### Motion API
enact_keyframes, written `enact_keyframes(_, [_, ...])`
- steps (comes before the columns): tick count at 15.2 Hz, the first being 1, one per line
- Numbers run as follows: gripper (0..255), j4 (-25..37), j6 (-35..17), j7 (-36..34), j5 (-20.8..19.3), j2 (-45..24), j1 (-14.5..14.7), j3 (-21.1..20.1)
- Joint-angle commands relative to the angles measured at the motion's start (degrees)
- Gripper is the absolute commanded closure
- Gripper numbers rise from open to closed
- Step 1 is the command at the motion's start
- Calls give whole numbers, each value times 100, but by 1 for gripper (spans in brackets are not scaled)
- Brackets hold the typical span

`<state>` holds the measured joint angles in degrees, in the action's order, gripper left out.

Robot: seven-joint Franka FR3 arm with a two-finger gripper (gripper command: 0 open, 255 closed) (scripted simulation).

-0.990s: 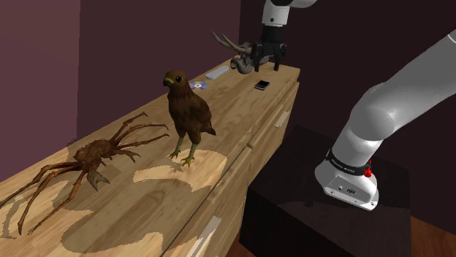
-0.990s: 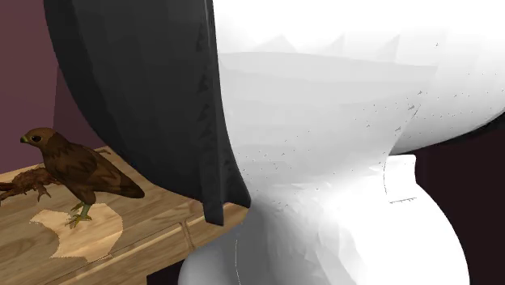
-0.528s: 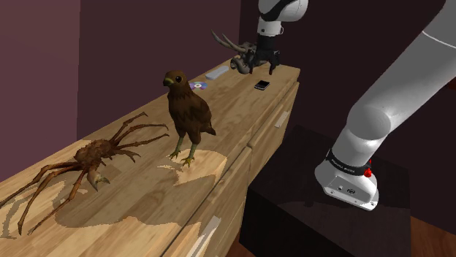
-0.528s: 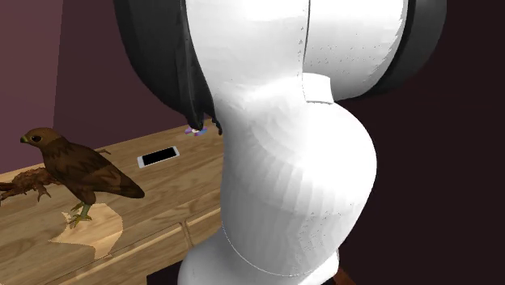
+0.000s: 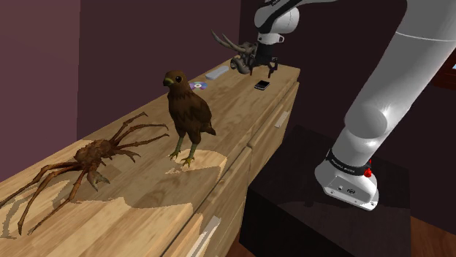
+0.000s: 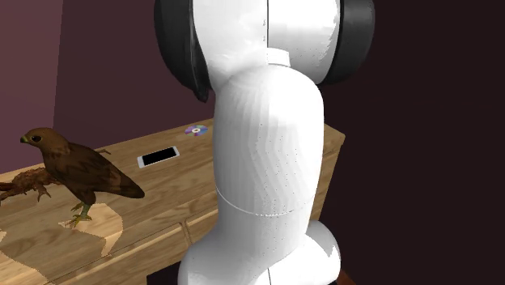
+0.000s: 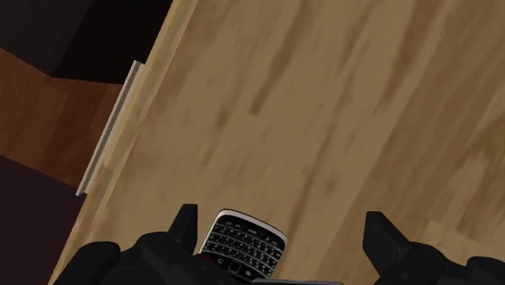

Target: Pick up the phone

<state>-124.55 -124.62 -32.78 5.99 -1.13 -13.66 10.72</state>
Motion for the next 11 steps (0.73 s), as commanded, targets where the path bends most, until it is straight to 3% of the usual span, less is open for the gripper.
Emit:
enact_keyframes(1, [0,174,-161,-174,43,-286,-95,96])
enact_keyframes(7, [0,690,-600,-616,258,-1131,-372,360])
enact_keyframes(11, [0,600,-865,-545,347,-1316,-389,334])
